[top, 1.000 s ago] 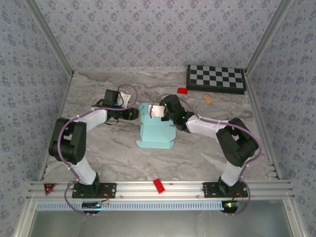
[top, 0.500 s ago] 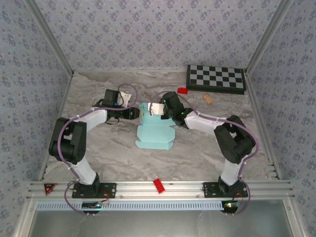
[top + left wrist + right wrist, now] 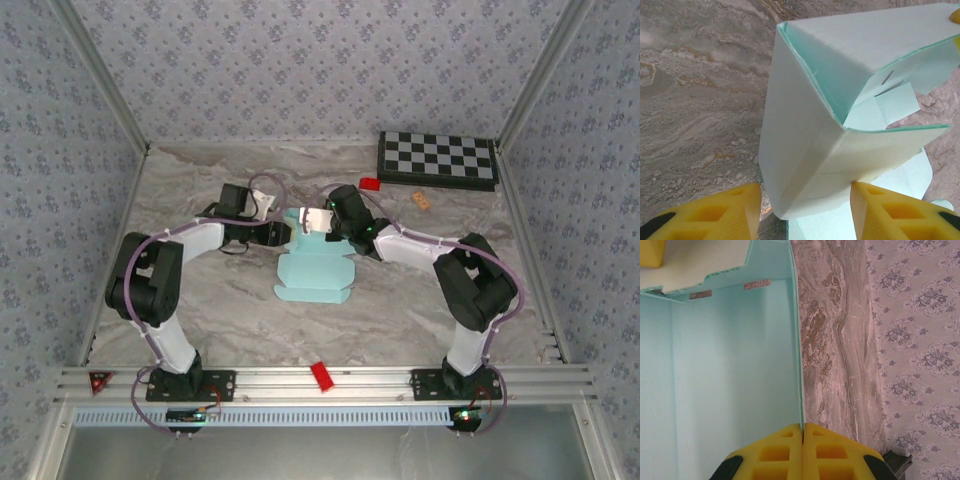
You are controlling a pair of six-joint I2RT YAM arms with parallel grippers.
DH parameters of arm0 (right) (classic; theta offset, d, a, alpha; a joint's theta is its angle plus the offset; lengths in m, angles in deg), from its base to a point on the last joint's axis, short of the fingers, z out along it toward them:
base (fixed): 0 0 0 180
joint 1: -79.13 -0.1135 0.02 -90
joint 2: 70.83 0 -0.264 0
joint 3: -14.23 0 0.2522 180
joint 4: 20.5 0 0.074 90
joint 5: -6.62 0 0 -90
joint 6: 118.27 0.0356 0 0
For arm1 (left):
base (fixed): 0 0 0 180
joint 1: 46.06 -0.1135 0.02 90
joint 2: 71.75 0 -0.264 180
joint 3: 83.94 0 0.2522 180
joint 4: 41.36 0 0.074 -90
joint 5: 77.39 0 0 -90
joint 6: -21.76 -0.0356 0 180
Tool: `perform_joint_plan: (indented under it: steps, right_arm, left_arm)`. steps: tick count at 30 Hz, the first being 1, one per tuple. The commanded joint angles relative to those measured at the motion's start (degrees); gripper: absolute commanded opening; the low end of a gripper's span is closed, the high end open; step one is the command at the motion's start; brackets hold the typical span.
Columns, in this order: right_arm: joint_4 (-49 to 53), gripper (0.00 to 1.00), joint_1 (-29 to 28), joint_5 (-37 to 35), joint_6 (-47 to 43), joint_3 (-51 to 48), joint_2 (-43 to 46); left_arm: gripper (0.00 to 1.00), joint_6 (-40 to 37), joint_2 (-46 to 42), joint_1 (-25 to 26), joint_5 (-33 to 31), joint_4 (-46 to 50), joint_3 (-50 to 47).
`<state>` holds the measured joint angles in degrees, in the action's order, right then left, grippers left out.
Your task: Fold the paper box
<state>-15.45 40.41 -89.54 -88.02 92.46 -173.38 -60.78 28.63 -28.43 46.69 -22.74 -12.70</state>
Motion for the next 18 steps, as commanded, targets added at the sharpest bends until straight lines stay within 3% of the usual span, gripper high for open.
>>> perform_joint_plan:
  steps: [1, 18]
  right_arm:
    - [2.81, 0.0, -0.63, 1.36, 1.25, 1.1, -0.62]
    - [1.12, 0.0, -1.79, 0.35, 0.98, -0.26, 1.0]
  left_arm:
    - [0.49, 0.75, 1.13, 0.91, 0.11, -1.55, 0.85]
    - [0.51, 3.26, -5.06, -0.03, -0.25, -10.43, -4.78]
